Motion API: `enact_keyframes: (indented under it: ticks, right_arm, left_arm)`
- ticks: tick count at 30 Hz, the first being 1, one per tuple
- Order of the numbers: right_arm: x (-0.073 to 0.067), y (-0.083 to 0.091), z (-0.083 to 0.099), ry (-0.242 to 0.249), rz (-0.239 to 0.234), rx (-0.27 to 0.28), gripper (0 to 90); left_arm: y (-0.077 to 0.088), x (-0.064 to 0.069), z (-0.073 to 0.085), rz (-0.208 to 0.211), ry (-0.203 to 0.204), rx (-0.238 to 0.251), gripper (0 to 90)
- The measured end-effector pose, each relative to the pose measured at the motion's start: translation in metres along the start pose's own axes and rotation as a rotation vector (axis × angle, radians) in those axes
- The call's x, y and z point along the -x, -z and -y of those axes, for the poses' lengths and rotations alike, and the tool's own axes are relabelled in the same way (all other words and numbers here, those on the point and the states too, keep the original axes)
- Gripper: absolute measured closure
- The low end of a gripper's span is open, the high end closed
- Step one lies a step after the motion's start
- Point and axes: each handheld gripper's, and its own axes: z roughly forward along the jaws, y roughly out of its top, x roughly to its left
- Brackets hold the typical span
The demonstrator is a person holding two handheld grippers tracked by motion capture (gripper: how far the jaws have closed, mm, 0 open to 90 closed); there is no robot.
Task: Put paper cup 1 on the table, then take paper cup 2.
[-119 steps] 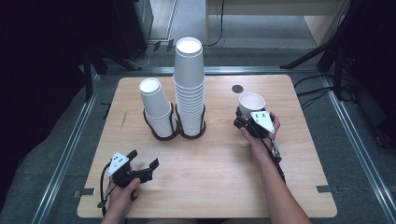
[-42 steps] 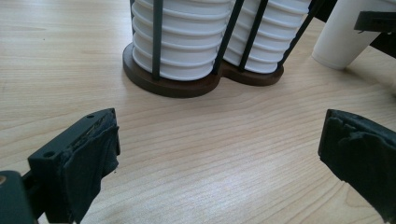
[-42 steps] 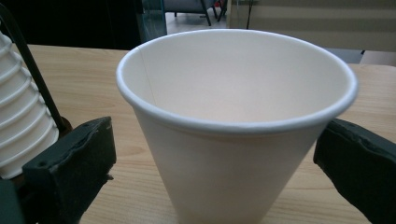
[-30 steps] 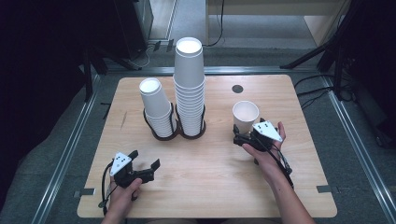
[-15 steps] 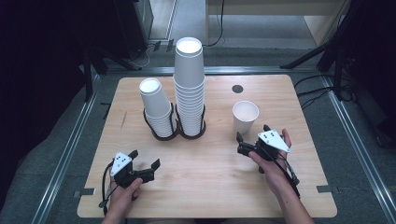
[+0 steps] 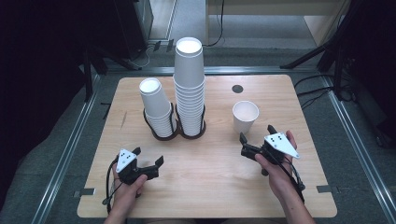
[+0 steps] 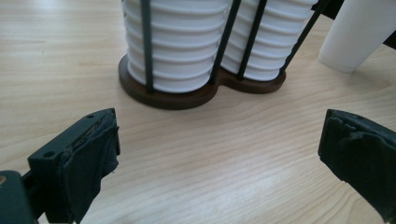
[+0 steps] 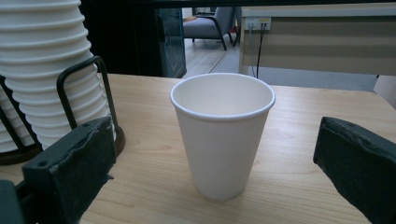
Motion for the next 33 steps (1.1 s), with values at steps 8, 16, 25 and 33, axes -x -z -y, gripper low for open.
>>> enact_keyframes:
  ticks: [8, 16, 25, 33]
  right_arm:
    - [0.0, 0.009, -0.017, 0.002, -0.012, 0.017, 0.0]
    - [-0.009, 0.014, -0.04, 0.003, -0.031, 0.047, 0.0]
    - [-0.023, 0.01, -0.07, -0.02, -0.061, 0.072, 0.0]
    - [-0.041, 0.004, -0.092, -0.022, -0.112, 0.096, 0.0]
  left_arm:
    - [-0.004, 0.019, -0.028, 0.008, -0.038, 0.032, 0.0]
    - [-0.013, 0.034, -0.057, 0.026, -0.035, 0.084, 0.0]
    - [-0.031, 0.054, -0.076, 0.008, -0.048, 0.111, 0.0]
    - [-0.042, 0.073, -0.093, 0.011, -0.069, 0.137, 0.0]
